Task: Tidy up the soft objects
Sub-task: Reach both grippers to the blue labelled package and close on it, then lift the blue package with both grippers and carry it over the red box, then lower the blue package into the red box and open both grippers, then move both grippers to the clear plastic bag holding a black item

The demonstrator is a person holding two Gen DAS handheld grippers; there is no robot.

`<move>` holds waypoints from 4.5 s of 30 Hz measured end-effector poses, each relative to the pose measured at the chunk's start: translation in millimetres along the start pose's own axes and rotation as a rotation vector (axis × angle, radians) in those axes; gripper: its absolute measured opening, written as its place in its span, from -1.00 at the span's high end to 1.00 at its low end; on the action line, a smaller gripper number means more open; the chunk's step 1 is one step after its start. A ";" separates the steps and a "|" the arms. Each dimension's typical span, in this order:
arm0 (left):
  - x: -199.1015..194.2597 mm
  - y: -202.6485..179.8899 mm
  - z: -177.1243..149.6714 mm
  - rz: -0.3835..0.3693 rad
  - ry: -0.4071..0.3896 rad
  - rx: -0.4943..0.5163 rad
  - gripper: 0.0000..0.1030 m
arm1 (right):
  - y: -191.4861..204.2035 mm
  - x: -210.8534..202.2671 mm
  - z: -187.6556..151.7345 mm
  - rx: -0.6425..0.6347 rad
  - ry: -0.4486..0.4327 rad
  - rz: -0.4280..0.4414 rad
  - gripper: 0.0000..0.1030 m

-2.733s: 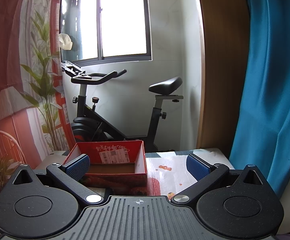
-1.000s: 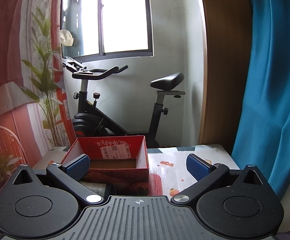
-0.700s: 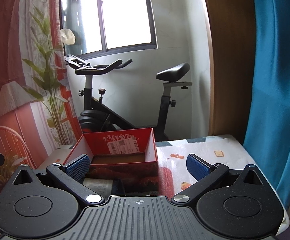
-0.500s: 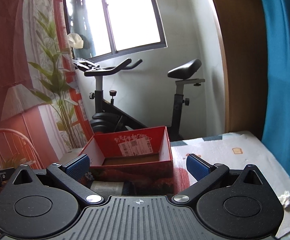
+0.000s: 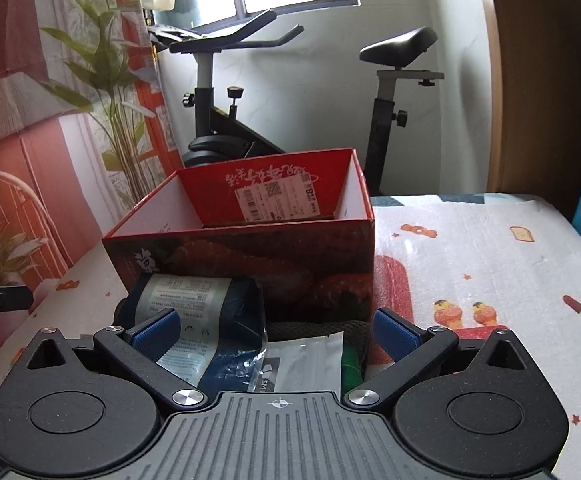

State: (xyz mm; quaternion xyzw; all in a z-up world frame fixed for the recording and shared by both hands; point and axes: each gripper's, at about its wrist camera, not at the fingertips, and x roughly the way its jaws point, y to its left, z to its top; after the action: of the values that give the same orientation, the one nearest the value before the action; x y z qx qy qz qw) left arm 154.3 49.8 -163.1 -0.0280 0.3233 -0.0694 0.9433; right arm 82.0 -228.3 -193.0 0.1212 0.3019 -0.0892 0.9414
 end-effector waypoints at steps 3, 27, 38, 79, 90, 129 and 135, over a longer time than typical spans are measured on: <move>20.1 -6.4 -0.5 -0.044 0.034 0.026 -0.69 | -0.8 18.6 -1.1 -0.038 0.046 0.027 -0.76; 121.0 -21.8 -5.8 -0.331 0.217 0.045 -0.05 | 20.9 106.8 -1.1 -0.166 0.226 0.206 -0.13; 106.4 -26.2 2.8 -0.358 0.188 0.057 0.18 | 24.2 93.1 11.4 -0.189 0.185 0.199 0.24; 213.7 -80.6 126.6 -0.284 0.185 0.207 0.26 | 18.5 221.3 127.4 -0.491 0.224 0.036 0.25; 215.9 -80.0 117.2 -0.237 0.221 0.221 0.26 | 8.3 231.4 119.4 -0.335 0.318 -0.033 0.18; -11.8 3.5 -10.7 -0.093 -0.120 0.014 -1.00 | 8.3 -17.2 -6.4 -0.062 -0.167 0.023 -0.99; -15.0 1.0 -29.3 -0.040 -0.129 0.085 -1.00 | 8.7 -20.3 -44.4 -0.097 -0.116 -0.002 -0.99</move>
State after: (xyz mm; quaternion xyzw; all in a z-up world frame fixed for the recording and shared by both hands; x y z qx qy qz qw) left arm 124.7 52.7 -177.2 0.0013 0.2582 -0.0999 0.9609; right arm 43.5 -205.5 -214.5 0.0699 0.2511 -0.0822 0.9619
